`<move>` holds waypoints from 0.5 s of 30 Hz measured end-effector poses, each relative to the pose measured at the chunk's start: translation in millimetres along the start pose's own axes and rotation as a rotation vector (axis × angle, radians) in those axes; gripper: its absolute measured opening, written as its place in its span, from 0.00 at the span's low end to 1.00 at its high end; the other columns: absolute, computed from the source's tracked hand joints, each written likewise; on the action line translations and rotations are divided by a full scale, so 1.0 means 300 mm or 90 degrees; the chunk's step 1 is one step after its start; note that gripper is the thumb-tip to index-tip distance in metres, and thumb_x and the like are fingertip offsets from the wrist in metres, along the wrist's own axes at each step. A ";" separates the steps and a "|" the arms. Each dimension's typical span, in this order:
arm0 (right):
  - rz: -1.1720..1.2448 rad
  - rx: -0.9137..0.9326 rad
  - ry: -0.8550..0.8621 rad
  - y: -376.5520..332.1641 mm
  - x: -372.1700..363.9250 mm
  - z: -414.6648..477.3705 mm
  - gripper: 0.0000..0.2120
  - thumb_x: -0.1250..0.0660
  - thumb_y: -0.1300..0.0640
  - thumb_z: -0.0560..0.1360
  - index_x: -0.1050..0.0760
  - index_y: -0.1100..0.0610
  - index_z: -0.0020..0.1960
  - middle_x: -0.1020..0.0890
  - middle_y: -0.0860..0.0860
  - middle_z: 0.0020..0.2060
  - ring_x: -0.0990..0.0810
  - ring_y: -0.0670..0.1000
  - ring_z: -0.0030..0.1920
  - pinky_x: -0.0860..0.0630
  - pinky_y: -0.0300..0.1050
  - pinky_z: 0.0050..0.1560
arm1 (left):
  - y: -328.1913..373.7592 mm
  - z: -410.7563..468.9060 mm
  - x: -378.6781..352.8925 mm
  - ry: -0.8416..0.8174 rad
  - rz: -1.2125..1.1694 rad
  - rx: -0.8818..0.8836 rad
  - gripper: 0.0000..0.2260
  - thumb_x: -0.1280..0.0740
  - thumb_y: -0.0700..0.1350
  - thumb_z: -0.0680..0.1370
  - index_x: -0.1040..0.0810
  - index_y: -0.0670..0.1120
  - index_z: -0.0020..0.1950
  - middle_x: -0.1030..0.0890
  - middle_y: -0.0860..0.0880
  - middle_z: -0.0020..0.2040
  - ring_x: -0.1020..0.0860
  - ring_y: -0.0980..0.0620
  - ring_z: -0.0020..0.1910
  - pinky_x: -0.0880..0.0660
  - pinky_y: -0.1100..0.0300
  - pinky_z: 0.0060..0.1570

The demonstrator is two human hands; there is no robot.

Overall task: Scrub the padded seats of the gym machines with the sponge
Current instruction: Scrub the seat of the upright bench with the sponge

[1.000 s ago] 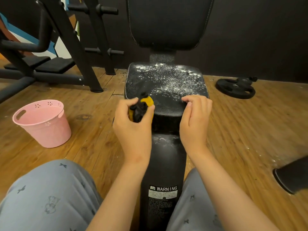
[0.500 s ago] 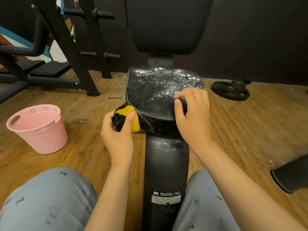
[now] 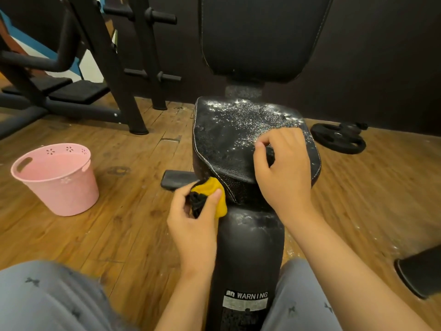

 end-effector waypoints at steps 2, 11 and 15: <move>-0.005 0.000 -0.001 -0.002 0.001 -0.001 0.05 0.37 0.62 0.76 0.26 0.58 0.41 0.25 0.48 0.39 0.32 0.46 0.48 0.37 0.30 0.48 | 0.039 0.103 0.005 0.009 -0.007 -0.014 0.06 0.27 0.43 0.73 0.21 0.51 0.47 0.18 0.54 0.44 0.21 0.57 0.45 0.25 0.58 0.48; -0.043 -0.016 -0.076 -0.006 -0.027 -0.002 0.05 0.39 0.58 0.77 0.27 0.55 0.43 0.24 0.46 0.40 0.32 0.46 0.47 0.38 0.37 0.42 | 0.034 0.127 -0.005 0.024 0.039 -0.008 0.04 0.32 0.45 0.78 0.21 0.45 0.50 0.20 0.54 0.43 0.23 0.64 0.41 0.28 0.72 0.43; -0.049 -0.009 -0.142 0.005 -0.054 0.005 0.05 0.37 0.55 0.77 0.24 0.54 0.50 0.24 0.46 0.47 0.32 0.46 0.52 0.34 0.39 0.52 | -0.020 -0.007 -0.005 0.030 0.006 0.025 0.07 0.32 0.43 0.78 0.21 0.43 0.53 0.18 0.50 0.46 0.21 0.60 0.44 0.26 0.69 0.46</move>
Point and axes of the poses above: each hand's wrist, its own z-axis towards the middle knuckle, its own x-axis out of the back of the hand, y = z × x, the point moved 9 cm from there along z, towards the middle knuckle
